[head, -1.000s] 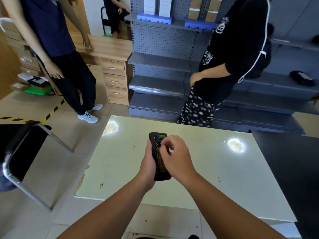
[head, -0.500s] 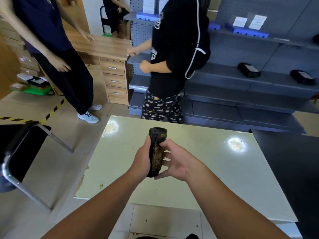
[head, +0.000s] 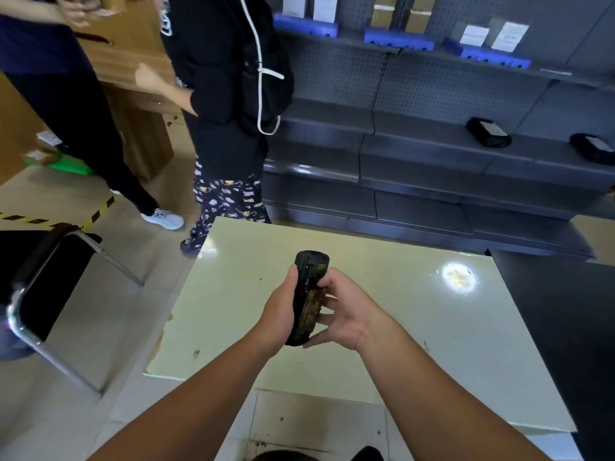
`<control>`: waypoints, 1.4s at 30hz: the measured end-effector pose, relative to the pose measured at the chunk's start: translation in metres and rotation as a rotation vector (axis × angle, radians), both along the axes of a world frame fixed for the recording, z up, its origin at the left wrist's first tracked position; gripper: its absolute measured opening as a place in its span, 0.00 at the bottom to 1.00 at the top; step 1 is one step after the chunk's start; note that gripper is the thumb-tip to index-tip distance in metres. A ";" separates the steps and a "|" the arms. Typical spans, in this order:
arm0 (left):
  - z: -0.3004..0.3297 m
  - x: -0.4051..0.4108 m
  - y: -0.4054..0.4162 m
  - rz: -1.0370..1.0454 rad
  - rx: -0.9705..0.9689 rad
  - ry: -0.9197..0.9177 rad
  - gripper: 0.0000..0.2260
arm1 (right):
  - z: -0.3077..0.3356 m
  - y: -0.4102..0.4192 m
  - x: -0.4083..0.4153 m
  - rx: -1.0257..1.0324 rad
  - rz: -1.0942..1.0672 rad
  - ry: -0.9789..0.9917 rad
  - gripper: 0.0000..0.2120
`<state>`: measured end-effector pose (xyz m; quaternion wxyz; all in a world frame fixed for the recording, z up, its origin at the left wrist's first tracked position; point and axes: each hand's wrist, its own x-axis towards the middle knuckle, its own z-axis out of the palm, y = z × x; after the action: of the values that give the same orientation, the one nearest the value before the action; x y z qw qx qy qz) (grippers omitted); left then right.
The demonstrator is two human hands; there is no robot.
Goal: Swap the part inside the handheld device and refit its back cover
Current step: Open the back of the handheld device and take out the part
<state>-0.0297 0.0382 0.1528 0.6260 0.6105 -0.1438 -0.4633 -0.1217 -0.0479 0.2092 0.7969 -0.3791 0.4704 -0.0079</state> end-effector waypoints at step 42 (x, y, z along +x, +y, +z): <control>-0.025 0.017 -0.052 0.019 -0.137 0.459 0.30 | 0.004 -0.014 0.027 -1.505 0.146 0.325 0.21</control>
<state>-0.0127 -0.0139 0.1279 0.6866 0.4467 -0.0232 -0.5731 -0.0945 -0.0616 0.2135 0.2439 -0.8451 0.4231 -0.2173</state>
